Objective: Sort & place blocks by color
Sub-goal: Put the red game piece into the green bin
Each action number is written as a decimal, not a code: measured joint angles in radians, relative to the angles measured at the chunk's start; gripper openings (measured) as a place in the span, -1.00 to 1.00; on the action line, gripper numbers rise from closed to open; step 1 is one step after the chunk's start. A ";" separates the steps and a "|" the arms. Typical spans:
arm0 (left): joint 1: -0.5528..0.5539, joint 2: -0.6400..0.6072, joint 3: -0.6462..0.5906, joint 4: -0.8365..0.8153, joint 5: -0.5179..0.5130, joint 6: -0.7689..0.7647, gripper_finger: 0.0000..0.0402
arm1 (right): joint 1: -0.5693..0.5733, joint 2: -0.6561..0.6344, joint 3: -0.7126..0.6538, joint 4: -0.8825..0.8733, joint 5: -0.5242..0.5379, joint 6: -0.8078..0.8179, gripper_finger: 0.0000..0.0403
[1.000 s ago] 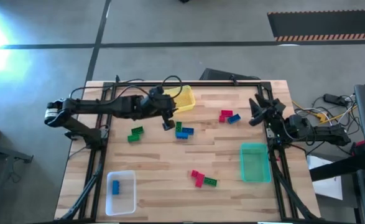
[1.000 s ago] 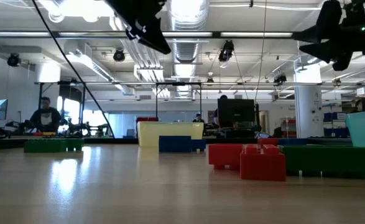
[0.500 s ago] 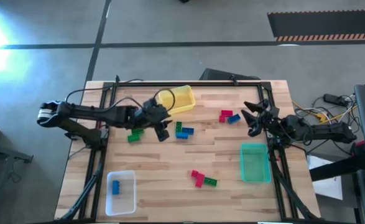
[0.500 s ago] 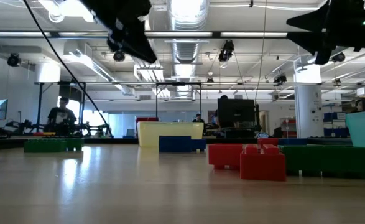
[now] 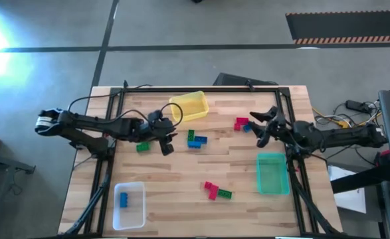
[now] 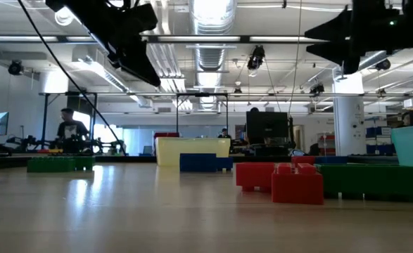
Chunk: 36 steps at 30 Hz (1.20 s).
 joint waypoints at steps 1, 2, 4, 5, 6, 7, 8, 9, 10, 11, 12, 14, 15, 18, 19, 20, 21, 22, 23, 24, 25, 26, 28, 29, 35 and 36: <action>0.000 -0.005 0.000 0.010 -0.002 0.011 -0.56 | 0.000 0.024 0.031 -0.036 0.015 0.008 0.09; 0.000 -0.012 0.000 0.016 -0.010 0.023 -0.56 | 0.000 0.049 0.065 -0.081 0.038 0.029 0.09; 0.000 -0.025 0.000 0.015 -0.022 0.033 -0.56 | 0.000 0.097 0.144 -0.192 0.084 0.093 0.09; 0.000 -0.030 0.000 0.015 -0.023 0.039 -0.56 | 0.000 0.121 0.186 -0.254 0.096 0.129 0.09; 0.000 -0.036 0.000 0.014 -0.023 0.052 -0.56 | 0.000 0.144 0.229 -0.326 0.100 0.165 0.09; 0.001 -0.043 0.000 0.014 -0.023 0.062 -0.56 | 0.000 0.169 0.272 -0.397 0.099 0.197 0.09; 0.001 -0.052 0.000 0.014 -0.024 0.078 -0.56 | 0.000 0.197 0.313 -0.469 0.098 0.231 0.09; 0.001 -0.060 0.000 0.014 -0.024 0.090 -0.56 | 0.000 0.224 0.352 -0.539 0.095 0.265 0.09; 0.001 -0.068 0.000 0.014 -0.025 0.105 -0.56 | 0.000 0.249 0.391 -0.603 0.096 0.301 0.09; 0.001 -0.074 0.000 0.014 -0.026 0.117 -0.56 | 0.000 0.275 0.435 -0.657 0.098 0.340 0.09; 0.001 -0.081 -0.002 0.014 -0.027 0.131 -0.56 | 0.000 0.301 0.476 -0.708 0.099 0.376 0.09; 0.001 -0.097 -0.004 0.012 -0.029 0.154 -0.56 | 0.000 0.358 0.544 -0.839 0.099 0.446 0.09; 0.001 -0.105 -0.006 0.015 -0.032 0.162 -0.56 | 0.000 0.386 0.577 -0.896 0.096 0.480 0.09; 0.001 -0.125 -0.014 0.012 -0.079 0.195 -0.56 | 0.000 0.465 0.659 -1.043 0.094 0.591 0.09; 0.001 -0.131 -0.015 0.005 -0.099 0.204 -0.56 | 0.000 0.488 0.684 -1.089 0.095 0.632 0.09; 0.001 -0.135 -0.016 0.002 -0.113 0.207 -0.56 | 0.000 0.509 0.706 -1.123 0.095 0.676 0.09; 0.001 -0.138 -0.016 0.006 -0.124 0.208 -0.56 | 0.000 0.533 0.724 -1.163 0.095 0.719 0.09; 0.001 -0.141 -0.016 0.008 -0.127 0.208 -0.56 | 0.000 0.556 0.737 -1.209 0.095 0.762 0.09; 0.001 -0.143 -0.016 0.006 -0.127 0.208 -0.56 | 0.000 0.578 0.749 -1.249 0.094 0.801 0.09; 0.001 -0.144 -0.016 0.006 -0.127 0.208 -0.56 | 0.000 0.597 0.760 -1.278 0.095 0.835 0.09; 0.001 -0.144 -0.016 0.007 -0.127 0.208 -0.56 | 0.000 0.616 0.770 -1.304 0.094 0.872 0.09; 0.001 -0.142 -0.016 0.007 -0.127 0.208 -0.56 | 0.000 0.636 0.778 -1.329 0.095 0.906 0.09; 0.001 -0.136 -0.016 0.005 -0.127 0.208 -0.56 | 0.000 0.675 0.792 -1.370 0.095 0.959 0.09; 0.001 -0.133 -0.016 0.005 -0.127 0.208 -0.56 | 0.000 0.698 0.796 -1.381 0.095 0.984 0.09; 0.001 -0.131 -0.025 0.006 -0.127 0.208 -0.56 | -0.018 0.798 0.816 -1.393 0.074 1.046 0.09; 0.001 -0.132 -0.028 0.005 -0.127 0.208 -0.56 | -0.026 0.813 0.816 -1.396 0.074 1.047 0.09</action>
